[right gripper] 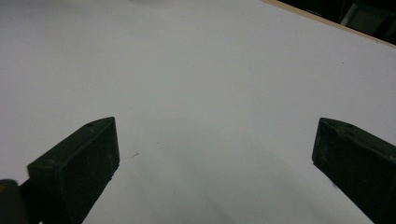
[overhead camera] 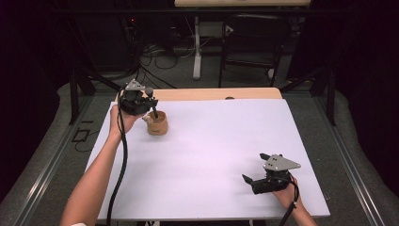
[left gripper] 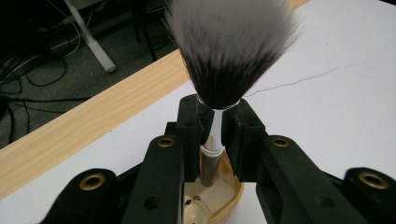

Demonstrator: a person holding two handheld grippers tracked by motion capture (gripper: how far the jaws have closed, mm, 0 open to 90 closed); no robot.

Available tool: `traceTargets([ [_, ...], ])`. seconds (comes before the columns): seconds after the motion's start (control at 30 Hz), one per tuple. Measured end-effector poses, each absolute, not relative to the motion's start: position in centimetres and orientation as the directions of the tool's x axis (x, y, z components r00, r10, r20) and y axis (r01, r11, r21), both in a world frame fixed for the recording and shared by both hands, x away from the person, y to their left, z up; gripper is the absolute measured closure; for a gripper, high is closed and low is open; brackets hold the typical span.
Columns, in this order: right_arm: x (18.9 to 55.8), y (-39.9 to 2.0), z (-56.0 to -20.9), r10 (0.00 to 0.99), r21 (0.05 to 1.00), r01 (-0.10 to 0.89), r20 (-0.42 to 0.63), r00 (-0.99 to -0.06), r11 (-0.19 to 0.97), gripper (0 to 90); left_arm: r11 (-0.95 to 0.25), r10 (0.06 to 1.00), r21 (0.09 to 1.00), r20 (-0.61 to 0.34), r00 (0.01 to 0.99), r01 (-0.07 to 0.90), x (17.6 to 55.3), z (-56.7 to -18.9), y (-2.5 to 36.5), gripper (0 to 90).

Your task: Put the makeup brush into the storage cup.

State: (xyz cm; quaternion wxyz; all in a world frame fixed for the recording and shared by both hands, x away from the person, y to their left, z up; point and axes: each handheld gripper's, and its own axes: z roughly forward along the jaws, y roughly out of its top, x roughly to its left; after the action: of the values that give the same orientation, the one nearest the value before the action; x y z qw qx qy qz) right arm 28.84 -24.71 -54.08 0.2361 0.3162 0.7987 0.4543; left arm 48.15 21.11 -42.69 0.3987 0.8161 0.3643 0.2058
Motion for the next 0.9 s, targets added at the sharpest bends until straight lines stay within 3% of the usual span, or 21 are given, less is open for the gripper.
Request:
traceTargets([
  [0.9, 28.9, -24.7, -54.1, 0.716, 0.875, 0.290, -0.088, -0.693, 0.388, 0.4, -0.414, 0.778, 0.778, 0.033, 0.627, 0.473, 49.3, -44.6, 21.1, 76.1],
])
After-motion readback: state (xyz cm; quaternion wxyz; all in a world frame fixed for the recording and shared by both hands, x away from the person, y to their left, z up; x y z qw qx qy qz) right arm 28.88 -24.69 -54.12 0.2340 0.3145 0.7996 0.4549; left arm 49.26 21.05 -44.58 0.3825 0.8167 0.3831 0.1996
